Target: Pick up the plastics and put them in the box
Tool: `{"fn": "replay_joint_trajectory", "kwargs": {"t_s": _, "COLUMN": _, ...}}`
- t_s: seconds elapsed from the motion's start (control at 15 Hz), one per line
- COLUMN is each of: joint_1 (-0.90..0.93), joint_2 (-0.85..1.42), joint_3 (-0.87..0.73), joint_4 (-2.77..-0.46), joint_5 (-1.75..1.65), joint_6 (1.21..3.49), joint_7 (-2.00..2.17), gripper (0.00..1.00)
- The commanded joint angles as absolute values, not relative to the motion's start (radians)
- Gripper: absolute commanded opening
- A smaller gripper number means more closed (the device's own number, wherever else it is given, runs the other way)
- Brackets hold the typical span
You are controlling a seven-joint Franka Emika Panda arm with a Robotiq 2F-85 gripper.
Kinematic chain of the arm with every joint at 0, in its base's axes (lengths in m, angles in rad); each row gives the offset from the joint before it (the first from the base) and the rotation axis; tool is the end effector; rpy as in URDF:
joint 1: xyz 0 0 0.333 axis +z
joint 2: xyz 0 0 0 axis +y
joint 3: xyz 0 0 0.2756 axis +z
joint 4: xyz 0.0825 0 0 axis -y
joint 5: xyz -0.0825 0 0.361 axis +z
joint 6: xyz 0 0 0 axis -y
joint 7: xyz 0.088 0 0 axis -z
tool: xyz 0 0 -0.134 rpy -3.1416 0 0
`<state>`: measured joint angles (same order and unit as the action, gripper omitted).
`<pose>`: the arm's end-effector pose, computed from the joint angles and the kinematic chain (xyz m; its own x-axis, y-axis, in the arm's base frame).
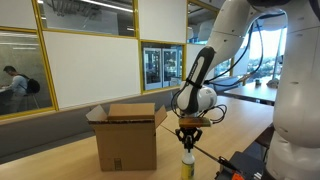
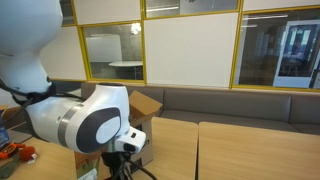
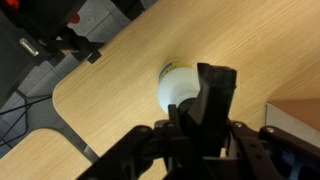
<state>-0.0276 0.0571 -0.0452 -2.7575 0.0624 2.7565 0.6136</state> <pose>0.3710 -0.0295 0.1492 0.7335 -0.6772 -0.0578 -0.6774 -0.7354 0.0194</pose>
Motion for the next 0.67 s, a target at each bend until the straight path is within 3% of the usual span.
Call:
{"fn": "replay_joint_trajectory", "kwargs": {"t_s": 0.0, "joint_1": -0.028, "joint_2": 0.022, "joint_3": -0.072, "joint_4": -2.756, "joint_5": -0.005, "joint_6": 2.744, "joint_7": 0.63, "gripper": 0.2}}
{"fn": "replay_joint_trajectory", "kwargs": {"t_s": 0.6, "joint_1": -0.096, "joint_2": -0.141, "joint_3": -0.117, "joint_4": -2.745, "joint_5": -0.393, "joint_6": 2.616, "joint_7": 0.789, "gripper": 0.2}}
